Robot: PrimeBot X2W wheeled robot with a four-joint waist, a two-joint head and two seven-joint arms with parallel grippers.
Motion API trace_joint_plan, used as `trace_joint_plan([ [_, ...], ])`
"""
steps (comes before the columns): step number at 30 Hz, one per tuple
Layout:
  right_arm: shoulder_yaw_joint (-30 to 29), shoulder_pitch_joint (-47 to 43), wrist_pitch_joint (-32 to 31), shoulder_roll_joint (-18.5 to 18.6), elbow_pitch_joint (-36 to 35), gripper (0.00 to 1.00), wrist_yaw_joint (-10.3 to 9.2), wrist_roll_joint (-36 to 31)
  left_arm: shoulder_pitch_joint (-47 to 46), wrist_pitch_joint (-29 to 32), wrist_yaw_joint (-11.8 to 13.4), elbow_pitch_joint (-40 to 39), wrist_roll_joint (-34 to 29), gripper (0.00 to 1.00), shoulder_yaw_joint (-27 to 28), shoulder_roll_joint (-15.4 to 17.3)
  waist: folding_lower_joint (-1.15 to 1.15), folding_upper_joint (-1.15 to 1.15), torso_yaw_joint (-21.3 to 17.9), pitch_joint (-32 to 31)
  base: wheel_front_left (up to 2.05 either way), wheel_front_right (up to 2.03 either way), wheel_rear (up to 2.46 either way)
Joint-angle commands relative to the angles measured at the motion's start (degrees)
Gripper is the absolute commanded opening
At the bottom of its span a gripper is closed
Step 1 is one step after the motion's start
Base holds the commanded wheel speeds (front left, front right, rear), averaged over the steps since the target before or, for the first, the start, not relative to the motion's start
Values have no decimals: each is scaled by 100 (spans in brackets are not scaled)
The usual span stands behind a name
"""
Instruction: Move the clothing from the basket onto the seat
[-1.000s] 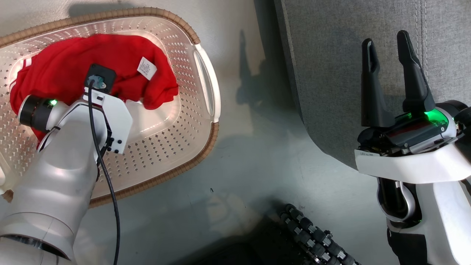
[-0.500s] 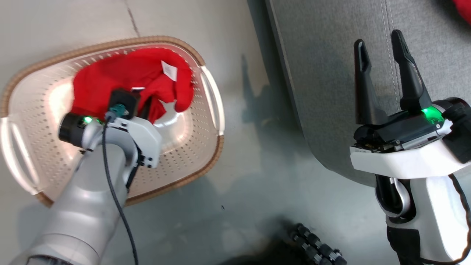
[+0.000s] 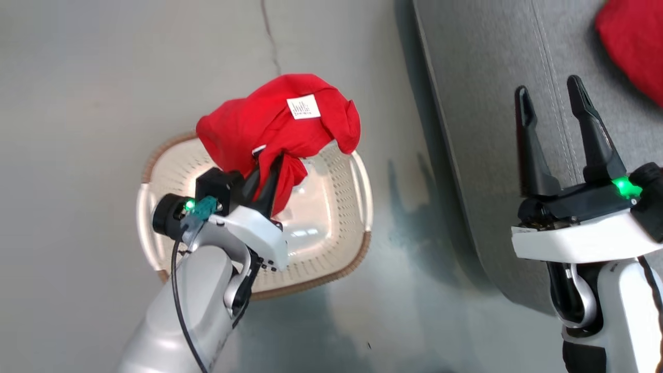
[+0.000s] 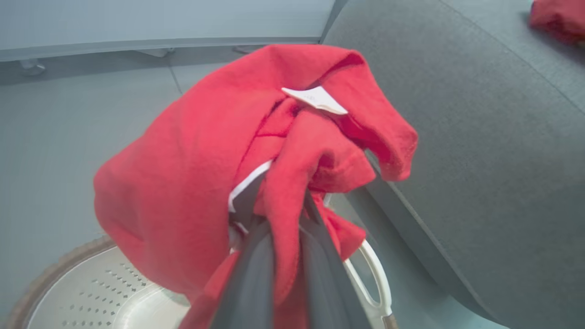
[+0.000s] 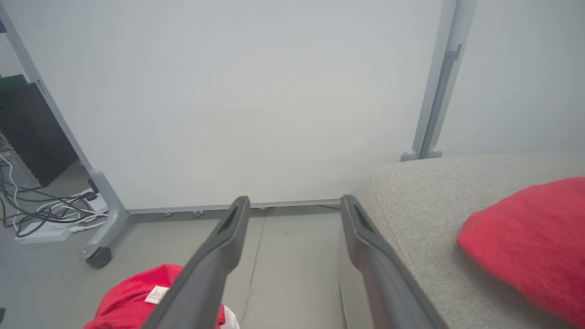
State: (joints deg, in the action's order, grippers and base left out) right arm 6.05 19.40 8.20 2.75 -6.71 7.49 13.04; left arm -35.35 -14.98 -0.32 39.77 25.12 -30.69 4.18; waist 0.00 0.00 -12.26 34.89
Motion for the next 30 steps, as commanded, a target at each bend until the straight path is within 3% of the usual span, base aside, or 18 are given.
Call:
trace_joint_plan([
  [1, -68, -138, -77, 34, -36, 100, 1, -61, 163, -24, 28, -252, -16, 0, 89, -3, 0, 0, 462, -571, 0, 0, 0],
  [13, -249, -789, -597, 32, -235, 100, 1, -143, 981, -24, 142, -2064, -250, 0, 641, 60, 0, 0, 887, -1595, 0, 0, 0],
  [20, -200, -1158, -796, 32, -213, 100, 1, -79, 1239, -25, 44, -2886, -358, 0, 858, 102, 0, 0, 955, -2184, 0, 0, 0],
  [30, -91, -1589, -955, 31, -192, 100, 1, 1, 1809, -12, 145, -3895, -514, 0, 896, 284, 0, 0, 943, -2829, 0, 0, 0],
])
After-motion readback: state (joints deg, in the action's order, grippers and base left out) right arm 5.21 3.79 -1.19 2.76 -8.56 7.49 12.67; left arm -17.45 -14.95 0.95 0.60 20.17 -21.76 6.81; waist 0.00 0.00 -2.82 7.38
